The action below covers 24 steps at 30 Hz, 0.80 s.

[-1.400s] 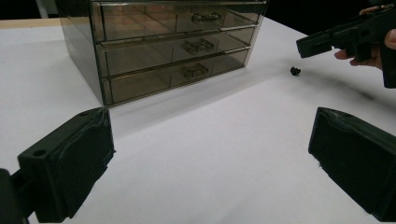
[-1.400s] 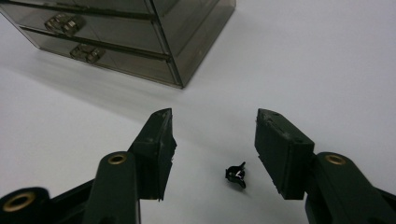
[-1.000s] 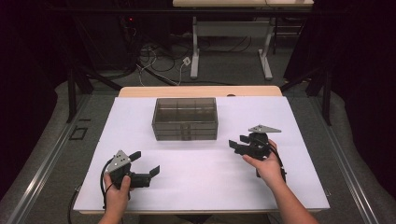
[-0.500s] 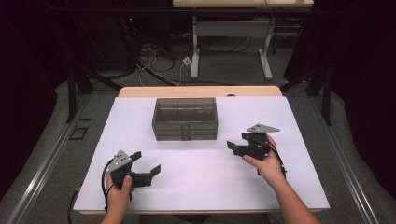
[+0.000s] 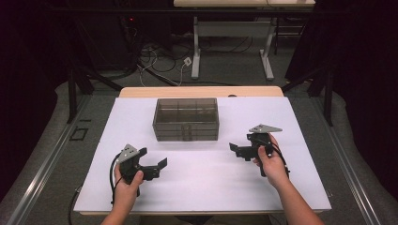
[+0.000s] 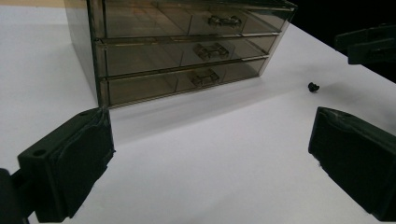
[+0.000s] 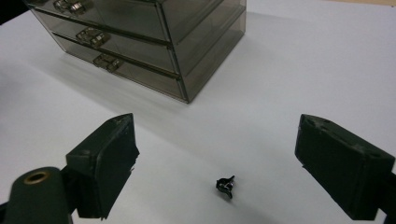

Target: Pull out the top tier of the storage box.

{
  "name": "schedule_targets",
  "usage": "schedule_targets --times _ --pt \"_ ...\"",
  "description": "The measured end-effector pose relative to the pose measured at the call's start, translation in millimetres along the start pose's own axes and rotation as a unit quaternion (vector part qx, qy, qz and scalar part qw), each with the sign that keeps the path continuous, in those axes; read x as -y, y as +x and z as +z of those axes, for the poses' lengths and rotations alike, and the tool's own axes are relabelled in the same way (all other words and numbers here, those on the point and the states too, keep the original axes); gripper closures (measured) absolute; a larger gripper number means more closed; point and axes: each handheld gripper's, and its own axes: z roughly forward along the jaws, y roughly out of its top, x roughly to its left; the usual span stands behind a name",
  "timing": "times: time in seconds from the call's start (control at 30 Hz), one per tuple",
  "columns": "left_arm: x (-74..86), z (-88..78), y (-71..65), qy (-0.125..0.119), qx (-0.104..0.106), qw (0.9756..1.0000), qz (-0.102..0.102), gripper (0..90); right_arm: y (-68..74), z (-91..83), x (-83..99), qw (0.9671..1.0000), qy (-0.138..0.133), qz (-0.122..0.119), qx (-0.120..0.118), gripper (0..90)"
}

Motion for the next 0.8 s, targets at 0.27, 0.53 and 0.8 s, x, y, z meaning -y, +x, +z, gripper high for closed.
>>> schedule_targets --times 0.27,0.53,0.8 --pt "-7.6 14.4 4.9 -0.001 -0.003 0.9985 -0.054 0.3 -1.7 -0.4 0.9 0.9999 0.006 -0.004 0.008 2.3" --pt "-16.8 28.1 15.6 -0.008 -0.004 0.9920 -0.126 0.3 -4.4 -2.2 1.0 0.9999 0.003 -0.002 0.016 0.2" --pt "-23.6 38.7 19.8 -0.001 0.006 0.9889 -0.149 0.3 -3.6 -1.6 1.9 0.9999 0.009 -0.007 0.011 0.3"
